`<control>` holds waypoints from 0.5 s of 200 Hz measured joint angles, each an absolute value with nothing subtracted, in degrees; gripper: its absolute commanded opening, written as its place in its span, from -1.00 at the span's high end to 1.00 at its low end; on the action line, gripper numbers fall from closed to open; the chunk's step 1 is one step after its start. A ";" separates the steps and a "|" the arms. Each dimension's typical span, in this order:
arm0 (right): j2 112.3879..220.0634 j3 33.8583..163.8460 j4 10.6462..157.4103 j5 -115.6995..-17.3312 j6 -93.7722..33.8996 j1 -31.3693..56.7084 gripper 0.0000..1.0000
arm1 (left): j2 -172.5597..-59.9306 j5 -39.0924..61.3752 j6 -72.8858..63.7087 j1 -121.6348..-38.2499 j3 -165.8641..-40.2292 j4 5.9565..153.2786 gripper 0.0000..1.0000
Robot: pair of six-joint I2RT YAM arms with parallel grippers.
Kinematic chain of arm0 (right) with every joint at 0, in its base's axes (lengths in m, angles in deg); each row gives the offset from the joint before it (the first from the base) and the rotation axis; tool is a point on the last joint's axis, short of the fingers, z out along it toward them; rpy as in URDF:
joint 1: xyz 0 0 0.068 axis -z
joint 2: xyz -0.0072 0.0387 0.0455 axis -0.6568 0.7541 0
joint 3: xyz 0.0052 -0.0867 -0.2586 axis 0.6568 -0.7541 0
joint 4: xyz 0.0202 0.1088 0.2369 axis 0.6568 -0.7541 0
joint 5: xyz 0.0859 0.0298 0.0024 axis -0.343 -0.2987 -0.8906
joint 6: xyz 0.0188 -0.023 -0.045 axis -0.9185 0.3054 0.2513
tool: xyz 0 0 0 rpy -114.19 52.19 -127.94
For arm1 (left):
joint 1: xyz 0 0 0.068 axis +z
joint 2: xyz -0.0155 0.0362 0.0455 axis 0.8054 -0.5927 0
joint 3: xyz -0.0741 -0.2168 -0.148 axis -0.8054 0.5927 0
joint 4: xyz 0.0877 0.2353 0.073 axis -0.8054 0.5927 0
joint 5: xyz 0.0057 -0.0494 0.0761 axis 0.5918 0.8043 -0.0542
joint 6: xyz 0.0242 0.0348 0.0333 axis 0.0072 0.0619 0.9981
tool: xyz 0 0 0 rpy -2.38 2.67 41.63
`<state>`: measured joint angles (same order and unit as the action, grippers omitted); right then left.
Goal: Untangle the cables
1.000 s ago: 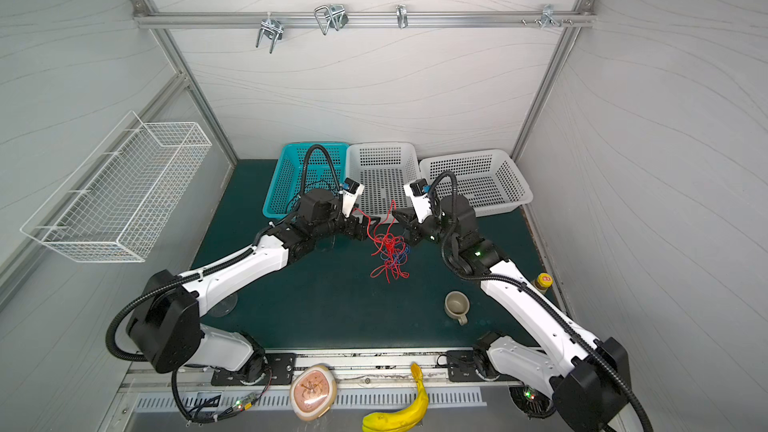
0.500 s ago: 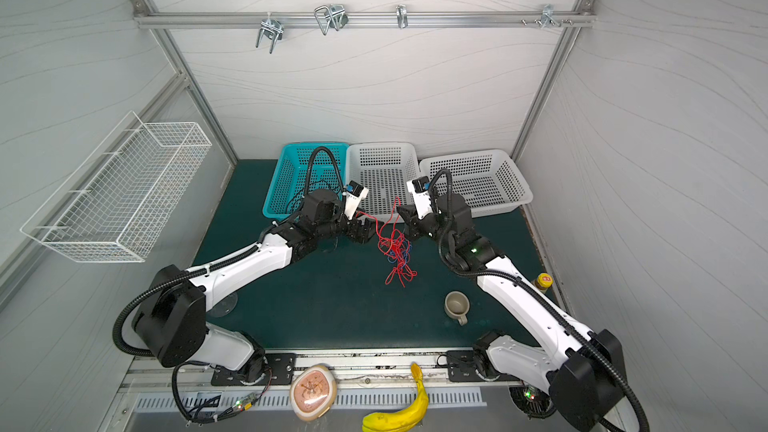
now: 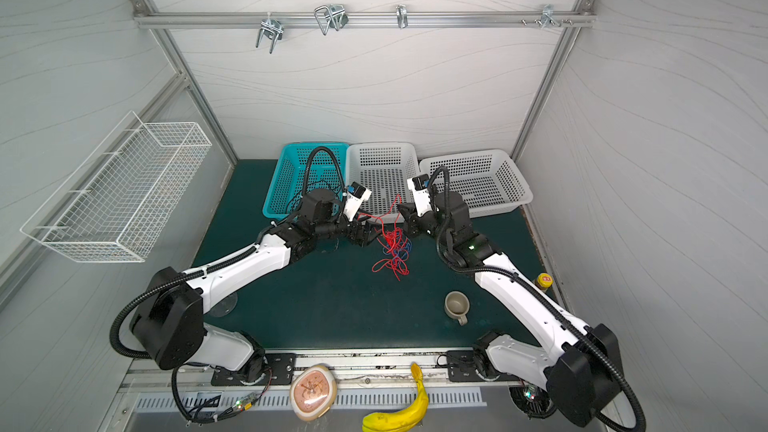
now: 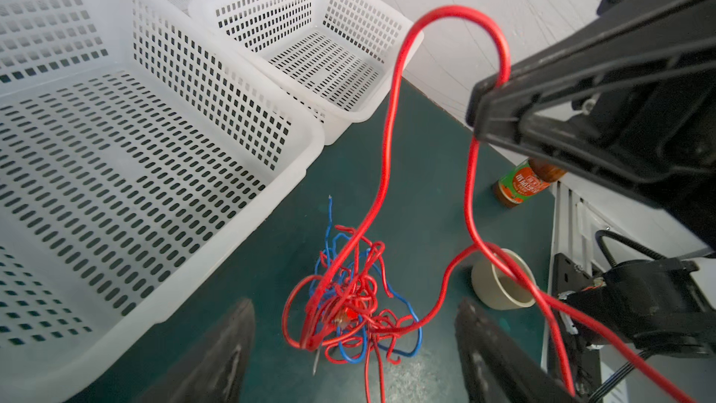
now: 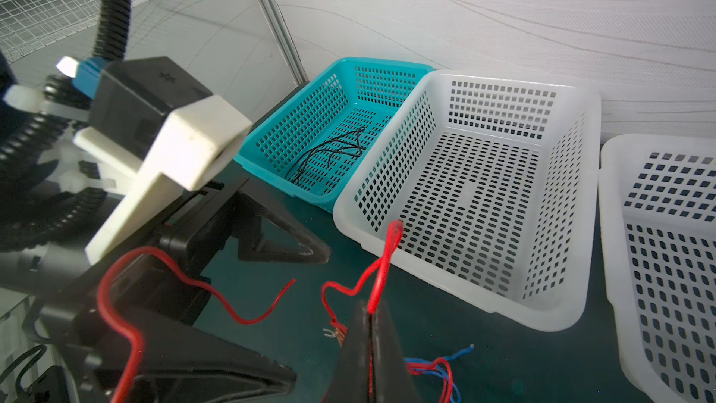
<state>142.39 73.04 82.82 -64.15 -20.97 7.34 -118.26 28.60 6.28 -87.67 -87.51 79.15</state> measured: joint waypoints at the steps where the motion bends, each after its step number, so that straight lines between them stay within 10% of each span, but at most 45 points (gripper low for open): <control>1: 142.39 73.04 82.82 -64.17 -20.99 7.34 1.00 | -118.33 28.56 6.37 -87.67 -87.51 79.13 -0.52; 40: 142.39 73.04 83.84 -66.94 -21.49 7.34 1.00 | -121.19 25.76 4.44 -87.76 -87.51 77.79 -0.23; 100: 143.24 73.04 84.22 -68.43 -22.02 7.34 1.00 | -123.95 24.40 1.76 -87.83 -88.48 75.94 0.85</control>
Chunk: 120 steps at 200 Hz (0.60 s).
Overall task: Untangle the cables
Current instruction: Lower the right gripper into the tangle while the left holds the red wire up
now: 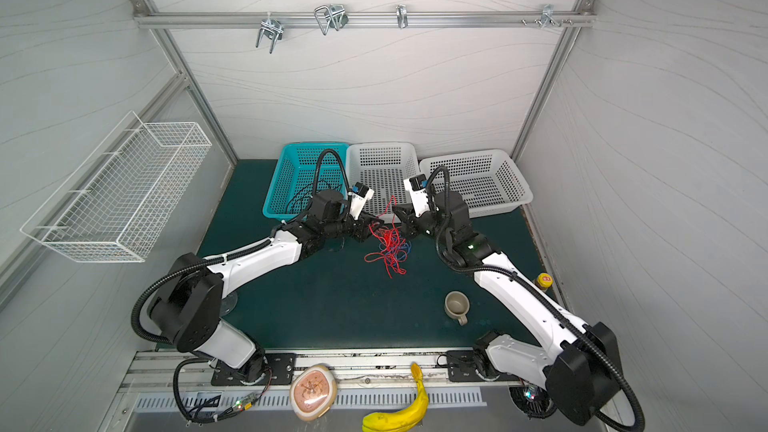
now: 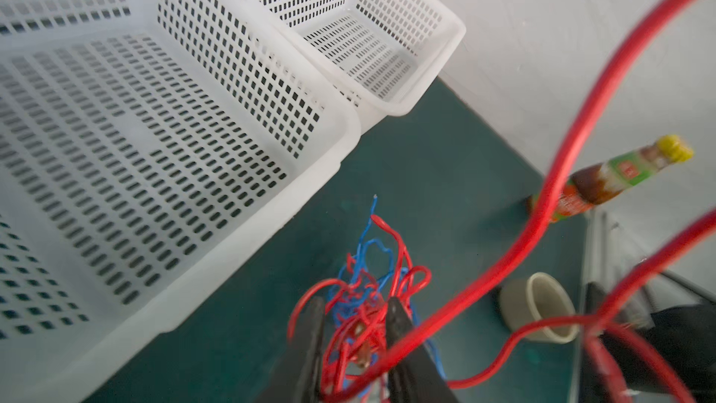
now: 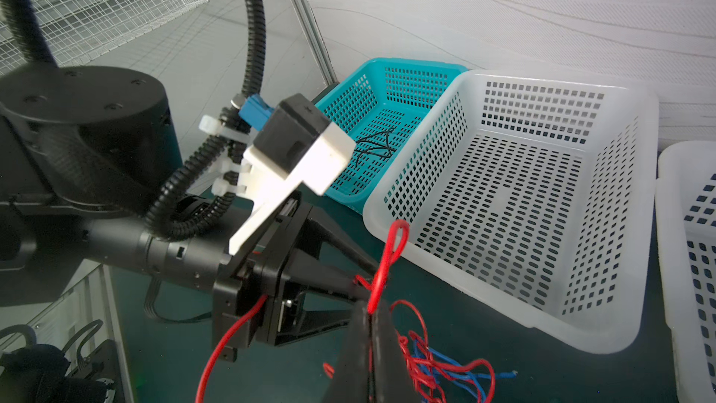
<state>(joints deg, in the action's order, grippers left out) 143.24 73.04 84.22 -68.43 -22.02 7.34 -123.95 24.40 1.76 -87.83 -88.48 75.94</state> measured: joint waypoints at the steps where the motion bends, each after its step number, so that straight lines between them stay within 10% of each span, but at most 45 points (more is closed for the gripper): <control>1: 143.29 73.04 84.22 -68.32 -22.06 7.34 1.00 | -123.95 24.32 2.19 -87.85 -88.48 75.94 0.87; 120: 136.77 67.23 79.19 -56.80 -24.95 10.66 0.30 | -123.95 21.80 1.45 -87.94 -88.52 75.85 1.00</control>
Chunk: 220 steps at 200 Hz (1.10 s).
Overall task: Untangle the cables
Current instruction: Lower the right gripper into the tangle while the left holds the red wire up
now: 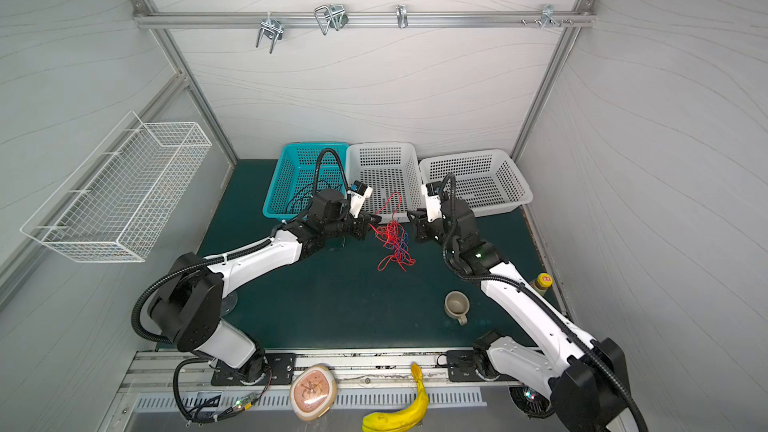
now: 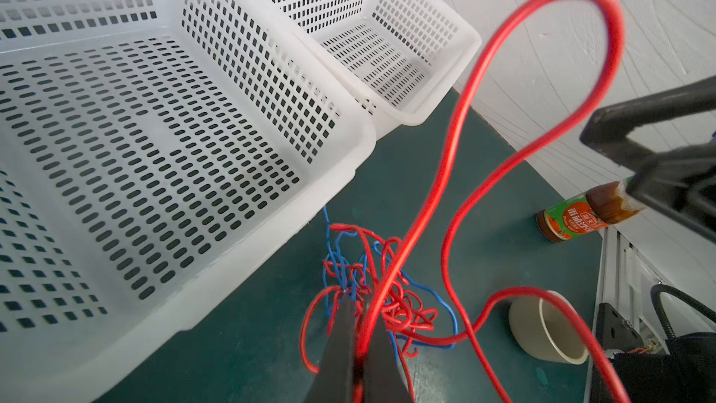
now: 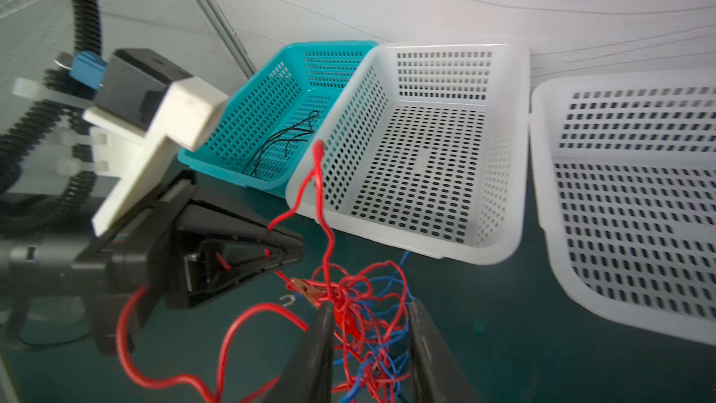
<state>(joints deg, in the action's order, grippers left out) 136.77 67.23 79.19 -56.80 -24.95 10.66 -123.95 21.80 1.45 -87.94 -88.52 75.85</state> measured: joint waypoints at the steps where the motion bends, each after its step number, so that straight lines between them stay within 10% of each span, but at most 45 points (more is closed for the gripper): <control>1: 136.68 67.14 79.15 -56.76 -24.97 10.73 0.30 | -123.95 21.78 1.45 -87.94 -88.52 75.85 1.00; 139: 146.30 60.80 81.90 -64.50 -37.40 8.39 0.10 | -123.92 21.47 0.86 -87.94 -88.50 75.89 1.00; 220: 150.83 63.12 82.75 -64.67 -39.09 7.25 0.49 | -123.79 19.90 1.12 -87.94 -88.50 76.61 1.00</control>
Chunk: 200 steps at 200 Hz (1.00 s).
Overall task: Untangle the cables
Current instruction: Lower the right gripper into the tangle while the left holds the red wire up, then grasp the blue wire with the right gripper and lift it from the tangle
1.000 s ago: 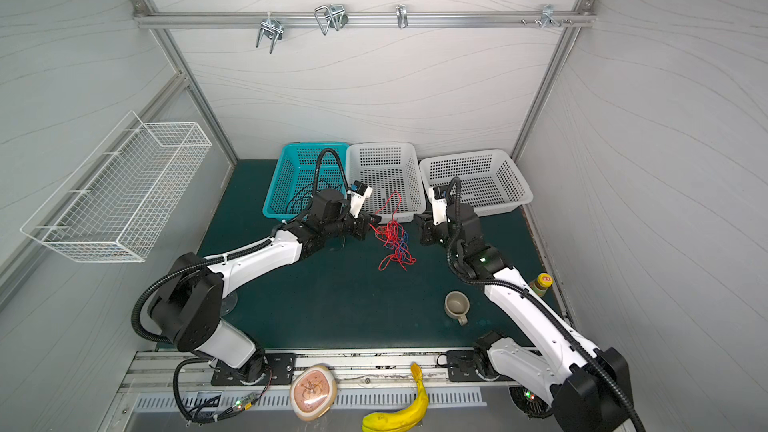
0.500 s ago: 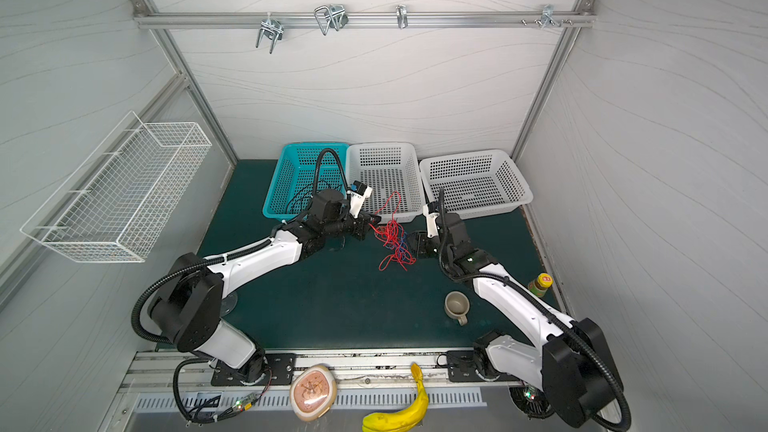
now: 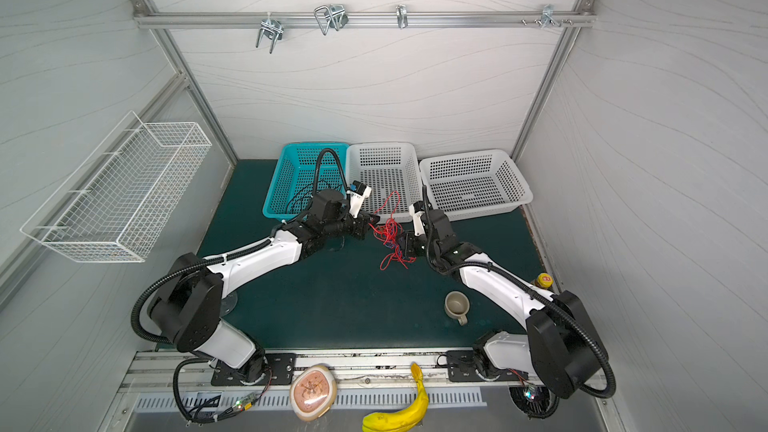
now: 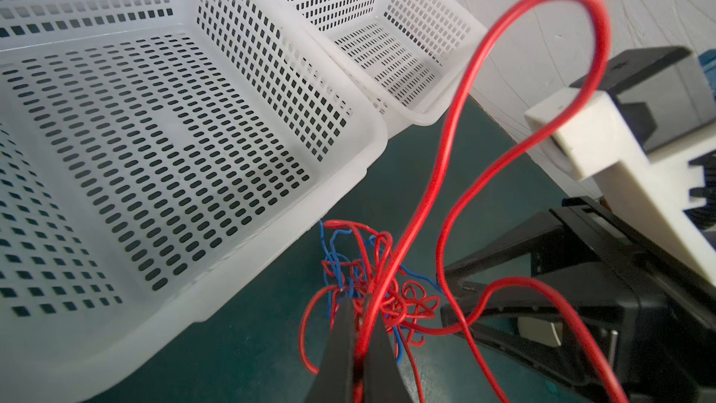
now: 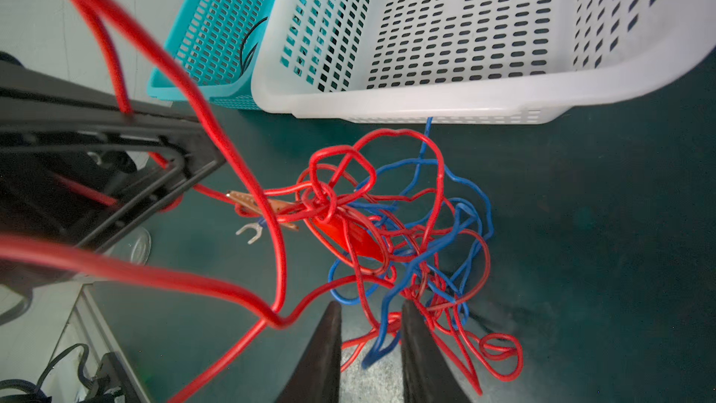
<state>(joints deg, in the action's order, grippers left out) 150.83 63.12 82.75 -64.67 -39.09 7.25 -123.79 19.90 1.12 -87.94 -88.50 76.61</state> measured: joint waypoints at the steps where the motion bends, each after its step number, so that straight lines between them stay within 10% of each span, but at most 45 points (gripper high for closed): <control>1: 150.83 63.12 82.75 -64.65 -39.07 7.25 0.50 | -123.79 19.90 1.10 -87.94 -88.50 76.64 1.00; 200: 145.49 63.93 77.44 -58.05 -38.04 10.84 1.00 | -118.81 8.01 2.11 -87.37 -85.52 81.47 1.00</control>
<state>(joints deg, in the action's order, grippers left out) 145.49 63.93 77.44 -58.05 -38.04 10.84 -118.81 8.01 2.11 -87.37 -85.52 81.47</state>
